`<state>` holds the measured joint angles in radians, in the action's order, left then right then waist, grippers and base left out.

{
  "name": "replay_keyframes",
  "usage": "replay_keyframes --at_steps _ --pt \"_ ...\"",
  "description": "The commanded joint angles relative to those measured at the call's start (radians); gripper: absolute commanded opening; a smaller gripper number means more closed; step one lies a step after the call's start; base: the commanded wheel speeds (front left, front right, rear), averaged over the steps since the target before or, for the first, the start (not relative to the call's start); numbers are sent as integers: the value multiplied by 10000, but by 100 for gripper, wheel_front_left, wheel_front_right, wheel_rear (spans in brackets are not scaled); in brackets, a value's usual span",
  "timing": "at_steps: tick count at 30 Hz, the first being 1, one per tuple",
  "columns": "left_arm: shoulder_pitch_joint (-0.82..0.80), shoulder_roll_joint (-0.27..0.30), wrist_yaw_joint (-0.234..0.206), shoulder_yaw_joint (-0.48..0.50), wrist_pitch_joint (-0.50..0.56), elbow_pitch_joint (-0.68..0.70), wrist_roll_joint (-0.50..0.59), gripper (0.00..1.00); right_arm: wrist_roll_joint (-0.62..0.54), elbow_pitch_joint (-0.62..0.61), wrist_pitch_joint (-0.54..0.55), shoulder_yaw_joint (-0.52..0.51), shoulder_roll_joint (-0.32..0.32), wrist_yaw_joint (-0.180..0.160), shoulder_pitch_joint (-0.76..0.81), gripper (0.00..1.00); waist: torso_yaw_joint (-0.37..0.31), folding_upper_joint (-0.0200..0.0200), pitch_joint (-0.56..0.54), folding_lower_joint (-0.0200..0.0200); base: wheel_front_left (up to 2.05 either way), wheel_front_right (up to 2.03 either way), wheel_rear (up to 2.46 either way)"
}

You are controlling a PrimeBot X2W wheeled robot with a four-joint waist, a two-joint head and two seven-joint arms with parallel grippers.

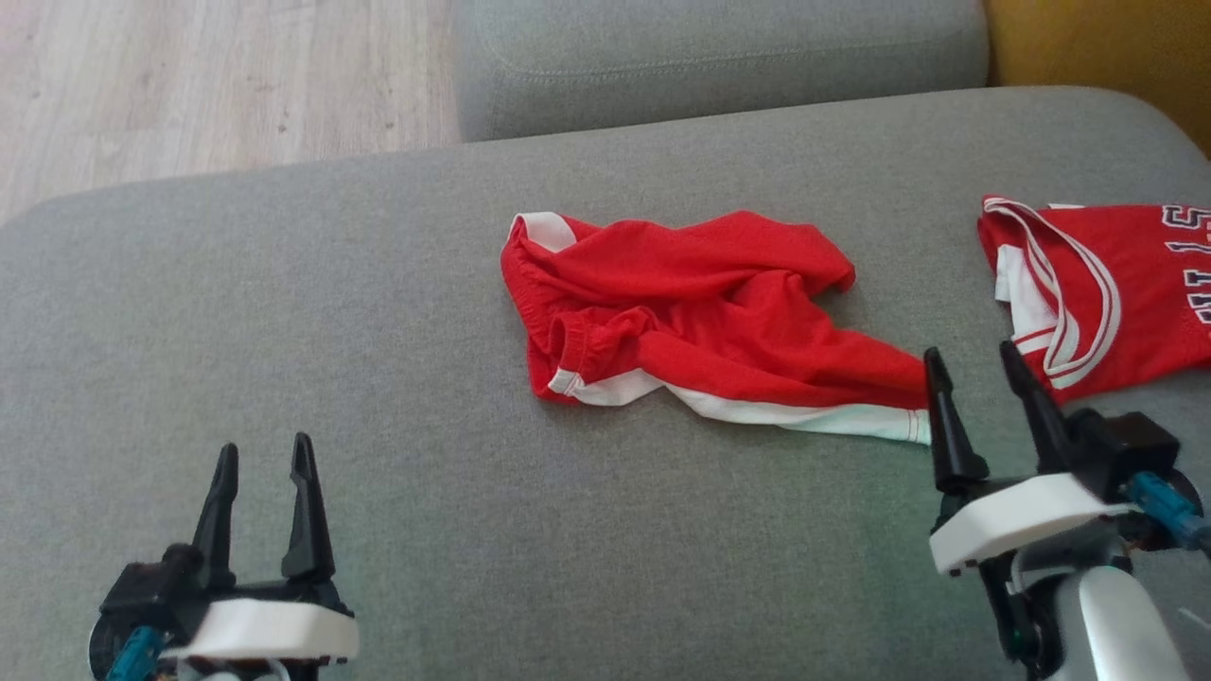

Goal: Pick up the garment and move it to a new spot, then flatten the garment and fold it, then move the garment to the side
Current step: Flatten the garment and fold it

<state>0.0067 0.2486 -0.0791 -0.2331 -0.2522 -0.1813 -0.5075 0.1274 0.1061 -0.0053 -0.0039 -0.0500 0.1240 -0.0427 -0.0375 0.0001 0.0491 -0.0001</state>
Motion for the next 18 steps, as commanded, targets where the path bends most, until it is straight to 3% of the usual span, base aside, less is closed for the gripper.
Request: replay_keyframes --at_steps 1,10,18 --pt "-309 129 -8 379 -95 302 147 100 8 -332 -3 326 -8 67 -214 100 -12 -1 -59 1 0 0 0" --pt "-339 144 30 180 -5 380 251 100 82 -508 130 449 -5 67 -142 100 -41 -1 -8 1 0 0 0" --pt "-1902 -64 878 -1225 972 -245 788 100 53 -496 115 685 -4 67 -347 100 -175 -1 466 1 0 0 0"
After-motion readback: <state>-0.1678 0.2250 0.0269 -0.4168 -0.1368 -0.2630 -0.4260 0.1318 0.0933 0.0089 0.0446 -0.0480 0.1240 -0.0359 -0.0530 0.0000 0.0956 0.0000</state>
